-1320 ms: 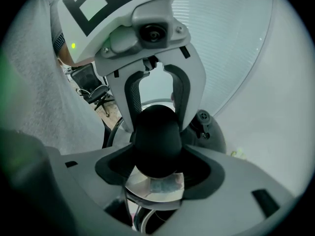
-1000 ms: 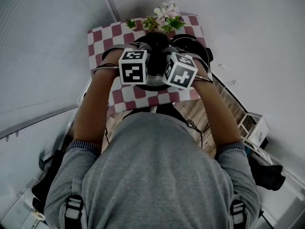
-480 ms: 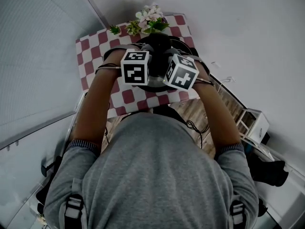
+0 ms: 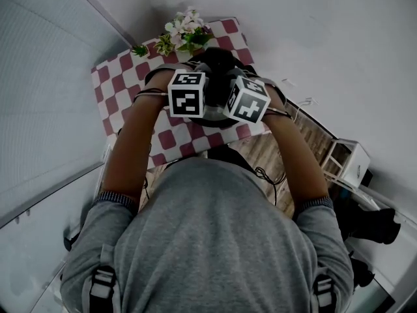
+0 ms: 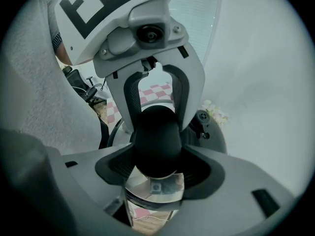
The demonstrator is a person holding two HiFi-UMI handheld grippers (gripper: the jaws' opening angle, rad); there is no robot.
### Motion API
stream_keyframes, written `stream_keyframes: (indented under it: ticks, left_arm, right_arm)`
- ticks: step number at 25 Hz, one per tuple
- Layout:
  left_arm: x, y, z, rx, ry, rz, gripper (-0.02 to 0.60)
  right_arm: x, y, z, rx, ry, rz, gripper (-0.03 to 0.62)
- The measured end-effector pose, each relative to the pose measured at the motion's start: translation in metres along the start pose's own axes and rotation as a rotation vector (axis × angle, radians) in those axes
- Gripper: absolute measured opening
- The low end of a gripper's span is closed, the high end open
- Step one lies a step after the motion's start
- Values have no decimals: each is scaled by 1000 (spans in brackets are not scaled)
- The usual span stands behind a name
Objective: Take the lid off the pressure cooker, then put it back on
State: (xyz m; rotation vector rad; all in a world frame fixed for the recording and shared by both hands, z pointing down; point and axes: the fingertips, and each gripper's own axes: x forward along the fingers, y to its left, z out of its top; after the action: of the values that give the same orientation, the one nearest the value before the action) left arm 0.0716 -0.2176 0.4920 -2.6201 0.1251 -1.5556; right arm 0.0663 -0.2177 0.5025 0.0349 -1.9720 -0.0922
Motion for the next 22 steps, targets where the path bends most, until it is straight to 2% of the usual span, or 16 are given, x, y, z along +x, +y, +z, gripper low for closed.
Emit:
stream_keyframes:
  ticks: [7, 15, 22]
  left_arm:
    - [20, 6, 0, 3, 7, -42, 301]
    - [28, 12, -1, -33, -17, -97, 301]
    - [29, 13, -2, -60, -25, -130, 299]
  right_arm:
    - [11, -7, -16, 37, 1, 23, 293]
    - [17, -12, -20, 66, -23, 85, 293]
    - [18, -12, -20, 46, -19, 117, 293]
